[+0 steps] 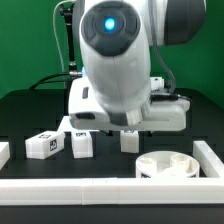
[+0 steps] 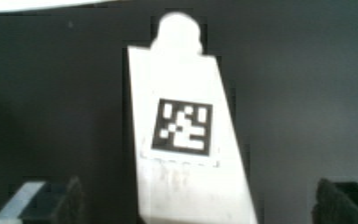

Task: Assemble stool

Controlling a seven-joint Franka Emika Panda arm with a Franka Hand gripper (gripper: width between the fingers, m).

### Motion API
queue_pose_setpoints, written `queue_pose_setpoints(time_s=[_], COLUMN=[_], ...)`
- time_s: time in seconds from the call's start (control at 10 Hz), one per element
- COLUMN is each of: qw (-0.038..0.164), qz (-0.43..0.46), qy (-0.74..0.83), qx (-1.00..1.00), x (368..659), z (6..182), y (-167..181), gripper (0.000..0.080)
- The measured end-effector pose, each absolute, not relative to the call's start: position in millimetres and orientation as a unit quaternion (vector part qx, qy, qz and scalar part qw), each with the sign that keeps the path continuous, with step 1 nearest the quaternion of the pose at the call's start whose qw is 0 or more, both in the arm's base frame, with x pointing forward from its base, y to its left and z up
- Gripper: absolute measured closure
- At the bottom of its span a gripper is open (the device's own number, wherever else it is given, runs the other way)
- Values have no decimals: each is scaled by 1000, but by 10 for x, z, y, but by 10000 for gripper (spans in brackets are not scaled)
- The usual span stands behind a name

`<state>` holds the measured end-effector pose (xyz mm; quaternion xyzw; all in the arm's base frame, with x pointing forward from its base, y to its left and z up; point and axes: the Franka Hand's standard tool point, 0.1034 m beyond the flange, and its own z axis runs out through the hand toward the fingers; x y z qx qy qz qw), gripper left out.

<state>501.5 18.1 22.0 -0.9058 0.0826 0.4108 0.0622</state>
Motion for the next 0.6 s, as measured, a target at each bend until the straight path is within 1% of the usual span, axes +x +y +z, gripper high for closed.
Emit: queue_pose_setpoints(time_s=[0.3,0.4,0.6], qw=[66,66,67], qz=[506,504,501], qy=[71,71,69], qx=[-857,-858,-860], x=[4912,4934,4940], z=[145,107,95], y=[161,163,174], gripper=[150,150,150])
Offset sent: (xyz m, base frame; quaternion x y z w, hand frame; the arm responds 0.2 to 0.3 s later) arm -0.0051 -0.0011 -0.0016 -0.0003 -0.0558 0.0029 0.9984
